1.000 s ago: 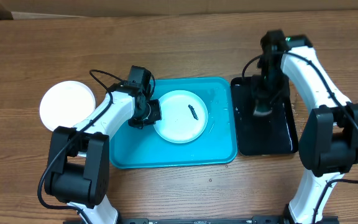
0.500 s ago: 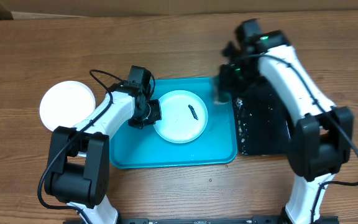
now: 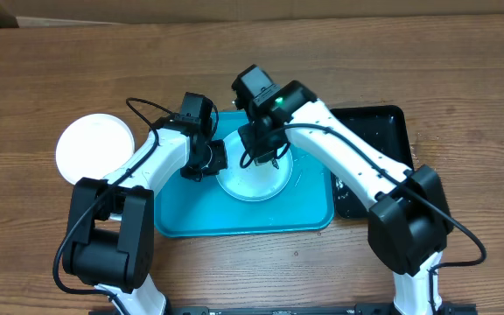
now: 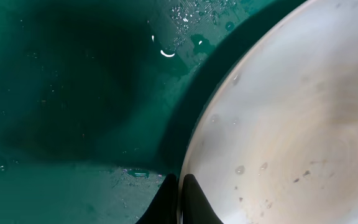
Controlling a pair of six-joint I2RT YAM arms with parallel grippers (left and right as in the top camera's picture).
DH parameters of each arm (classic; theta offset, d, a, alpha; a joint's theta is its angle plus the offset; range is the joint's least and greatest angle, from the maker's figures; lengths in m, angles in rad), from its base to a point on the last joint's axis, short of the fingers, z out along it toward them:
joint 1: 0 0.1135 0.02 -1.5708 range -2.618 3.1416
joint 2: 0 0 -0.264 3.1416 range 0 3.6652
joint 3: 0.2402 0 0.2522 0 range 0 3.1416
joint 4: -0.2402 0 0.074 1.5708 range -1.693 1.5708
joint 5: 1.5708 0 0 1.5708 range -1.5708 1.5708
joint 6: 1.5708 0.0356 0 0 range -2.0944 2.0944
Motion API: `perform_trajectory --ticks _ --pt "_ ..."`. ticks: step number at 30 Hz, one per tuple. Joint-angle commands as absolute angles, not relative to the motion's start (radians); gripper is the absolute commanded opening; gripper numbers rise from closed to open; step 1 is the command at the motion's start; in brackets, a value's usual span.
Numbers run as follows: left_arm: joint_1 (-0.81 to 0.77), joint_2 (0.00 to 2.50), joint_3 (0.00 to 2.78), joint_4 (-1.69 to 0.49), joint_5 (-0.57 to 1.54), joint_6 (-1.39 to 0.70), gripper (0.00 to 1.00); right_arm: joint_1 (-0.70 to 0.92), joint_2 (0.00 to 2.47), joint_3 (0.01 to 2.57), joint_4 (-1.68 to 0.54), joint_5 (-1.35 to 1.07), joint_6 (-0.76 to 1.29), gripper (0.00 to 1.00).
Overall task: Clean dirty plates on tray and stack at the side
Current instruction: 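Carry sponge to the white plate and scrub its black mark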
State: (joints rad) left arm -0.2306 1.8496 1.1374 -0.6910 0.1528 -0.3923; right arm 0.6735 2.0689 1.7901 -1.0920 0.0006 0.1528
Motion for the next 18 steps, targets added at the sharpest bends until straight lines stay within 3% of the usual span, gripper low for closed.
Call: perform_trajectory --ticks 1,6,18 --pt "-0.236 1.817 1.128 -0.694 0.138 -0.396 0.04 0.68 2.104 1.783 -1.081 0.143 0.188 0.04" --pt "-0.236 1.817 1.128 -0.694 0.138 -0.396 0.04 0.68 2.122 1.778 -1.086 0.252 0.241 0.04" --pt "-0.236 1.817 1.128 -0.694 0.138 -0.396 0.04 0.678 2.126 1.678 -1.018 0.255 0.267 0.04"
